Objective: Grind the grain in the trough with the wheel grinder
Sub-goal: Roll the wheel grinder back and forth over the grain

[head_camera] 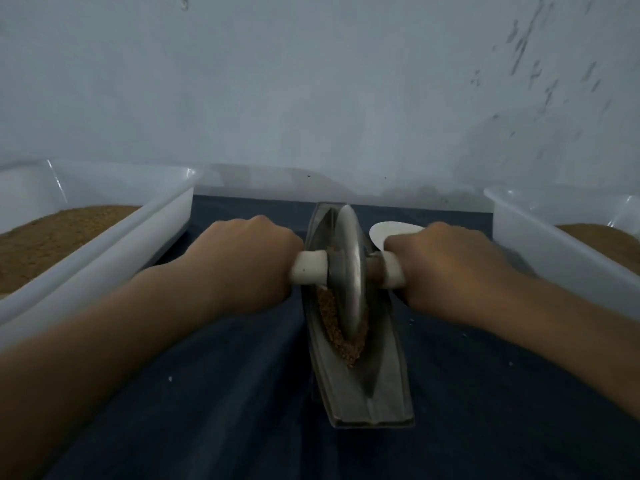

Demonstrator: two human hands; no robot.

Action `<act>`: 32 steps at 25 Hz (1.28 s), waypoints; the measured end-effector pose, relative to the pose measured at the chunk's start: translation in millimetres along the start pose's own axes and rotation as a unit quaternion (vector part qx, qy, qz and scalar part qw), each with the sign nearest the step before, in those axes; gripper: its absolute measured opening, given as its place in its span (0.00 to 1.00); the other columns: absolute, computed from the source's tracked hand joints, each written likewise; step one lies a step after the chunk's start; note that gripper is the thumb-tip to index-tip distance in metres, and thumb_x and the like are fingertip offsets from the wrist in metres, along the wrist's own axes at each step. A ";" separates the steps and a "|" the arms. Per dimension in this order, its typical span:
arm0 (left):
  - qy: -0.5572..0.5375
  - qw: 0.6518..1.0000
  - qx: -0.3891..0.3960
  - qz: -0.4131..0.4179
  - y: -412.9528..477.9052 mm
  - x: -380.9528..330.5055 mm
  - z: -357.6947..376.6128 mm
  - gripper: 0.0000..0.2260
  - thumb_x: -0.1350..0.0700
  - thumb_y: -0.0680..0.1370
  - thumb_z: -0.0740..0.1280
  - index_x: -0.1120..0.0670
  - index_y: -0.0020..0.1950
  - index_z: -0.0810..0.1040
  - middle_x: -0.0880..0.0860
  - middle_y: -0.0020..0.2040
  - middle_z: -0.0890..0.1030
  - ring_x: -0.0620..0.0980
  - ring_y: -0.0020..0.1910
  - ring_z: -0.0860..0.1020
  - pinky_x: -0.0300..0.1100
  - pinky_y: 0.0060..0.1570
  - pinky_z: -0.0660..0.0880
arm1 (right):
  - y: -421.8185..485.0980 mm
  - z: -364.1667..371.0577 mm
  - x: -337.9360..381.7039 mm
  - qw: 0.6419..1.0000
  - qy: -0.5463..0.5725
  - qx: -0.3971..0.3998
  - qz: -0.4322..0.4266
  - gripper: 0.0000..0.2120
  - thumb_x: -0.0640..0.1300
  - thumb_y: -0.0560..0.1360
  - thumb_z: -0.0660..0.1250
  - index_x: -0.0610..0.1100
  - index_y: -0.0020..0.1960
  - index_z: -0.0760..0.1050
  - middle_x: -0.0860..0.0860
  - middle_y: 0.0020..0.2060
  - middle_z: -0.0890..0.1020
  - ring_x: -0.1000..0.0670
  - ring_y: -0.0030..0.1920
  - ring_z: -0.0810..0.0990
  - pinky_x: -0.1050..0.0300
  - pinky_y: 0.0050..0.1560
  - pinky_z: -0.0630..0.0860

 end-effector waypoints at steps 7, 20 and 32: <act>-0.001 0.996 -0.014 -0.091 28.7 13.4 9.8 0.04 0.46 0.73 0.66 0.45 0.44 0.75 0.45 0.35 0.70 0.50 0.33 0.71 0.44 0.32 0.66 | 37.6 26.0 -11.5 0.998 -0.006 0.010 0.058 0.11 0.50 0.71 0.70 0.53 0.41 0.66 0.54 0.32 0.74 0.48 0.31 0.75 0.59 0.28 0.58; -0.021 1.000 -0.011 -0.007 5.0 8.3 -4.2 0.06 0.39 0.64 0.61 0.39 0.35 0.67 0.41 0.29 0.68 0.42 0.27 0.70 0.37 0.26 0.63 | -8.6 6.2 -12.8 0.998 0.002 0.000 0.061 0.16 0.51 0.59 0.73 0.53 0.35 0.65 0.59 0.25 0.57 0.55 0.22 0.55 0.66 0.27 0.49; 0.074 0.981 -0.172 0.051 -17.3 -9.7 -31.3 0.15 0.47 0.61 0.75 0.45 0.36 0.68 0.45 0.29 0.54 0.43 0.25 0.46 0.33 0.28 0.47 | -17.4 1.2 -10.9 0.999 0.026 0.008 0.041 0.16 0.57 0.56 0.69 0.57 0.33 0.61 0.63 0.24 0.54 0.64 0.23 0.51 0.69 0.26 0.42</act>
Point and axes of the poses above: each hand's wrist, its own y-axis towards the middle knuckle, its own z-axis out of the palm, x = y × z, the point moved 8 cm from there along y, towards the middle knuckle
